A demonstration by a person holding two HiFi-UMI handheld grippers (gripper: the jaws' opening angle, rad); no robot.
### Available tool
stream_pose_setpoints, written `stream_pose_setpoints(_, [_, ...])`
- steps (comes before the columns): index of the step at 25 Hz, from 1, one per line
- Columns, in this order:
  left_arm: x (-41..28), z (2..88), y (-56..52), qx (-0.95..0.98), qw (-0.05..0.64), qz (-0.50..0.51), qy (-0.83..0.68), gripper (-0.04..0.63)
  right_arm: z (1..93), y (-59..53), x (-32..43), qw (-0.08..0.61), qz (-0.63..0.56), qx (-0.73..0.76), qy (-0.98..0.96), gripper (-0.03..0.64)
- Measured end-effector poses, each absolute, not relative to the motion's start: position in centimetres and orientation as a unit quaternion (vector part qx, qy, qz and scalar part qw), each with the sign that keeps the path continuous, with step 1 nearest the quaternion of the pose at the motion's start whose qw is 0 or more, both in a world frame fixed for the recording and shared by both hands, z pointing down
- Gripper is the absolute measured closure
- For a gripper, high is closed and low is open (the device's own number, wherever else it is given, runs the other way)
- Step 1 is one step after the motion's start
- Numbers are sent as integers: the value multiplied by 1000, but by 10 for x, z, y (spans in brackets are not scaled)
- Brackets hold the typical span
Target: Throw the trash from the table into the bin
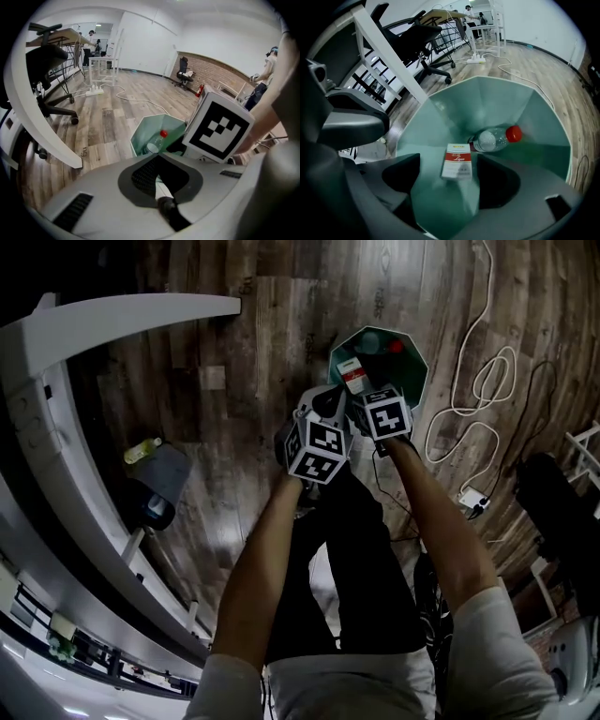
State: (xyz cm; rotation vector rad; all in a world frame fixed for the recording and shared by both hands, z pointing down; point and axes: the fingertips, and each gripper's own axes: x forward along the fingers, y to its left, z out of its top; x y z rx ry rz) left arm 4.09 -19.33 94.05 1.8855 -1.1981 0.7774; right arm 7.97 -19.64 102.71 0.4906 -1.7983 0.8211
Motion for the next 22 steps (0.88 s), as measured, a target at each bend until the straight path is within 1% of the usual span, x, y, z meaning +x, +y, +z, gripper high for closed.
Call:
stream_pose_setpoints(4, [40, 927, -194, 738, 379, 301, -471, 568, 1007, -197, 81, 523, 336, 199, -758, 212])
stream_pose_setpoints(7, [39, 909, -196, 726, 388, 292, -486, 568, 980, -202, 89, 516, 320, 208, -767, 243])
stream_pose_setpoints(9, [41, 893, -199, 721, 392, 282, -496, 568, 960, -207, 96, 507, 313, 221, -772, 293])
stream_pose_setpoints(13, [51, 857, -199, 721, 392, 273, -502, 568, 919, -210, 113, 503, 301, 241, -773, 355])
stream_pose_setpoints(14, [53, 848, -198, 721, 391, 272, -502, 568, 909, -211, 115, 501, 299, 247, -774, 380])
stream_pose_setpoints(16, [55, 831, -194, 719, 397, 269, -502, 568, 887, -213, 114, 486, 299, 262, -778, 415])
stream_pose_setpoints(17, [57, 822, -189, 716, 406, 267, -501, 568, 874, -214, 113, 475, 301, 271, -781, 444])
stream_pose_setpoints(19, [61, 805, -181, 713, 415, 262, -501, 568, 847, -214, 111, 455, 303, 290, -786, 456])
stream_pose_setpoints(22, [59, 777, -173, 714, 408, 255, -509, 568, 807, -208, 108, 432, 298, 313, -792, 510])
